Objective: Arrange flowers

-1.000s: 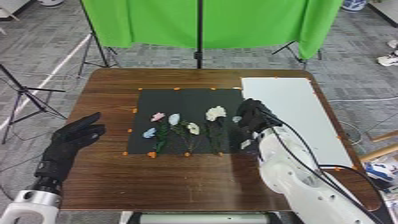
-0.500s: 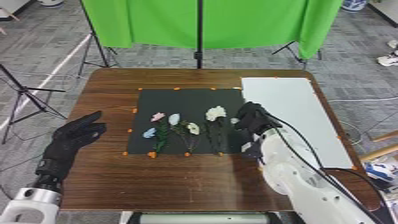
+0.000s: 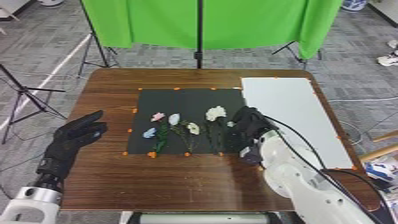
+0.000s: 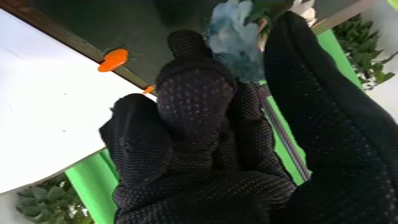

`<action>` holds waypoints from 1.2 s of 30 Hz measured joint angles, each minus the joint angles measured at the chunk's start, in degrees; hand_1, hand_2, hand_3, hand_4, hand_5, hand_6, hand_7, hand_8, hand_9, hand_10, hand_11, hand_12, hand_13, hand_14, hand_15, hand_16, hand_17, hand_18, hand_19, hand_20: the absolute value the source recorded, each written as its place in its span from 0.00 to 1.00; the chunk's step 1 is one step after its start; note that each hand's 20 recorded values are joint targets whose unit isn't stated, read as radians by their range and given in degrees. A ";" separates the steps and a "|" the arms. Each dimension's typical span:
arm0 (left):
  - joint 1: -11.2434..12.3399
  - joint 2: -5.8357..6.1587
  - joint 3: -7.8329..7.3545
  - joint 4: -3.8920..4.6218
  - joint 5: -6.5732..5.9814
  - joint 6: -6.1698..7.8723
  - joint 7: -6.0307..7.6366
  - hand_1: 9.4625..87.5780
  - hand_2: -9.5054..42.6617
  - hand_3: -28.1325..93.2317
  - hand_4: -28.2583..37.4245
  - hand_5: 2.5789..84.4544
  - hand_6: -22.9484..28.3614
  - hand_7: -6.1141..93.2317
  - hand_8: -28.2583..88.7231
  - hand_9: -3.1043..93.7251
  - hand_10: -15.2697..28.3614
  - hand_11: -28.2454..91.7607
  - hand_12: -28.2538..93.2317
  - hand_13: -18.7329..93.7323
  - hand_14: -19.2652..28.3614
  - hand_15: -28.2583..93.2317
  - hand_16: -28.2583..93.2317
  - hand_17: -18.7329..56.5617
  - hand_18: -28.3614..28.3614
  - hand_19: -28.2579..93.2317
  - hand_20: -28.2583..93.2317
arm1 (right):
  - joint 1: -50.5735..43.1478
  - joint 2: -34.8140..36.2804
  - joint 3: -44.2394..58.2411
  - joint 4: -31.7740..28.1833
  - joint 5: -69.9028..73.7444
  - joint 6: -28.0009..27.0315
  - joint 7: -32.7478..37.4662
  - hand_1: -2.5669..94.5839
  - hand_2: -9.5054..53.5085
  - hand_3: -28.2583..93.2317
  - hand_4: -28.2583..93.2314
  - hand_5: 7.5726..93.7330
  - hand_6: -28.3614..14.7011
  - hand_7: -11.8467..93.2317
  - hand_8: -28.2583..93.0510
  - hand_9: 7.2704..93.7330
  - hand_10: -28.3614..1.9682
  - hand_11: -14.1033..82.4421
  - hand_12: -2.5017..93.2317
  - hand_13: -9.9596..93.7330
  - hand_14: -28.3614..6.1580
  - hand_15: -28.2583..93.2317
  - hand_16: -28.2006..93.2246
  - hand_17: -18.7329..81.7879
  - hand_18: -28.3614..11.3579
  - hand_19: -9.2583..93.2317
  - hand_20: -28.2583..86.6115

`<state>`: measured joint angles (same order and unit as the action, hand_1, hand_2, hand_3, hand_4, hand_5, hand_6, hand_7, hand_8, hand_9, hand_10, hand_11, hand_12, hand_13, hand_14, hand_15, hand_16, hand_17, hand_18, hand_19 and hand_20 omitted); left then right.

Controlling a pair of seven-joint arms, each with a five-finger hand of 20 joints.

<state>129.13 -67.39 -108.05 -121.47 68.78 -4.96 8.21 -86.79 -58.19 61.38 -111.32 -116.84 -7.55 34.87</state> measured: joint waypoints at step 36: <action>-10.64 3.72 10.81 3.71 2.90 1.39 4.23 0.30 0.14 0.77 0.27 0.50 0.55 0.15 0.19 0.51 0.66 0.38 0.34 0.50 0.76 0.37 0.23 0.37 0.72 0.31 0.39 | -18.55 -7.98 26.96 -5.54 53.48 15.36 -45.63 0.09 0.17 0.86 0.09 0.37 0.64 0.20 0.17 0.36 0.44 0.18 0.18 0.35 0.44 0.27 0.40 0.33 0.33 0.17 0.46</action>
<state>118.48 -63.67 -97.24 -117.76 71.68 -3.57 12.45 -105.34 -66.17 88.33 -116.85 -63.35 7.81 -10.76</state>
